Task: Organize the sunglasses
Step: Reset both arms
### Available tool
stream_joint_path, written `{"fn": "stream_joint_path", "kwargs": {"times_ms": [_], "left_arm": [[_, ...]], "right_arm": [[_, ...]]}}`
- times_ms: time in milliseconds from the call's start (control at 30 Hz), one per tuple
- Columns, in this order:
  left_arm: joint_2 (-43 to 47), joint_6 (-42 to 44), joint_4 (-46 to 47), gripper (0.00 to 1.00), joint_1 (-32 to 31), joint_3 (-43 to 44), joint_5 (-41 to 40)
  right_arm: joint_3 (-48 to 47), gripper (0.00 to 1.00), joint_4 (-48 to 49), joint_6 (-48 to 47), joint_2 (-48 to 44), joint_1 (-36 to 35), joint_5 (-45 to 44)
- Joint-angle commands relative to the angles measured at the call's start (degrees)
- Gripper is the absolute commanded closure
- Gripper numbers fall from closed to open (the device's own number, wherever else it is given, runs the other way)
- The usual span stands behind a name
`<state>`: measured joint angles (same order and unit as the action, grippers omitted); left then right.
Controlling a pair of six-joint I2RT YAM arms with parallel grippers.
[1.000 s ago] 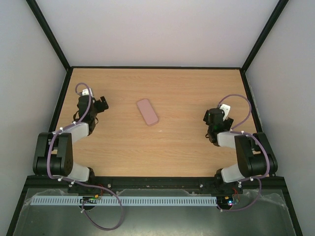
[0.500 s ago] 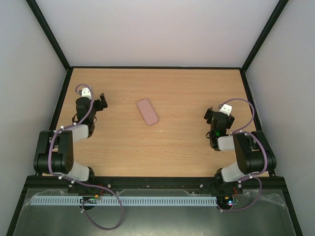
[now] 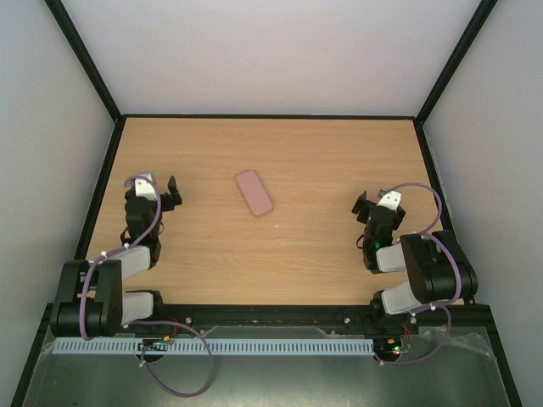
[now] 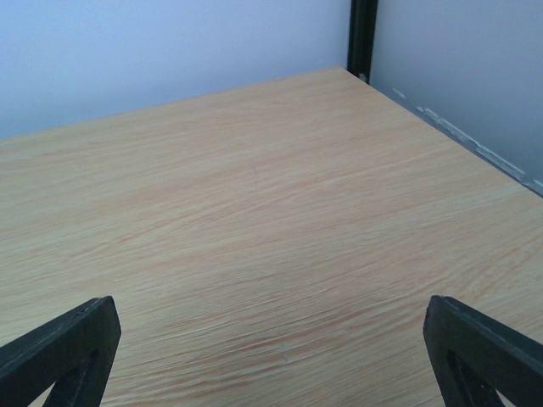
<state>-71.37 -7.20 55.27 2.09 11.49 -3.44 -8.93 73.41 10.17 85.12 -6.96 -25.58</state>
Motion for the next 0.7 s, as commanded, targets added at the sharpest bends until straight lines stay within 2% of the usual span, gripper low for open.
{"fn": "stream_joint_path", "kwargs": {"times_ms": [0,33,100,167,300,333,400,467,500,567,667], "left_arm": [[-1.96,1.74,9.47,0.0,0.65,-1.58,-0.64],[-3.27,1.71,11.37,0.0,0.68,-1.49,-0.88],[-6.47,0.52,13.98,0.0,1.37,-0.7,-0.22],[-10.92,1.16,16.51,0.01,1.5,0.61,3.06],[-15.09,3.85,9.8,0.0,-0.28,6.28,3.08],[-15.16,3.62,10.64,0.01,-0.52,5.69,2.01],[-17.29,2.8,20.93,0.0,-0.25,1.58,1.29],[-16.41,3.23,15.32,0.0,-1.39,3.58,-0.82],[-17.31,3.66,17.54,0.01,-1.92,3.21,-2.07],[-16.51,3.53,14.97,0.0,-2.0,3.72,-2.32],[-16.5,3.64,15.83,0.01,-2.0,3.32,-2.25]], "right_arm": [[2.52,0.01,15.05,-2.82,3.27,0.17,2.99],[0.66,0.01,6.0,-1.94,1.46,0.2,3.26],[-1.01,0.01,8.02,-2.75,4.03,0.2,3.6],[-1.71,0.01,3.89,-2.07,2.63,0.29,3.48],[-1.57,0.01,5.16,-2.32,3.14,0.32,3.28],[-1.77,0.01,4.02,-2.12,2.69,0.31,3.25],[-1.35,0.01,5.61,-2.36,3.11,0.33,3.28],[-1.44,0.01,5.17,-2.36,2.85,0.25,3.26],[-1.44,0.01,5.05,-2.35,2.79,0.28,3.26],[-1.38,0.01,5.41,-2.34,2.95,0.26,3.26],[-1.37,0.01,5.31,-2.31,2.9,0.36,3.27]]}}
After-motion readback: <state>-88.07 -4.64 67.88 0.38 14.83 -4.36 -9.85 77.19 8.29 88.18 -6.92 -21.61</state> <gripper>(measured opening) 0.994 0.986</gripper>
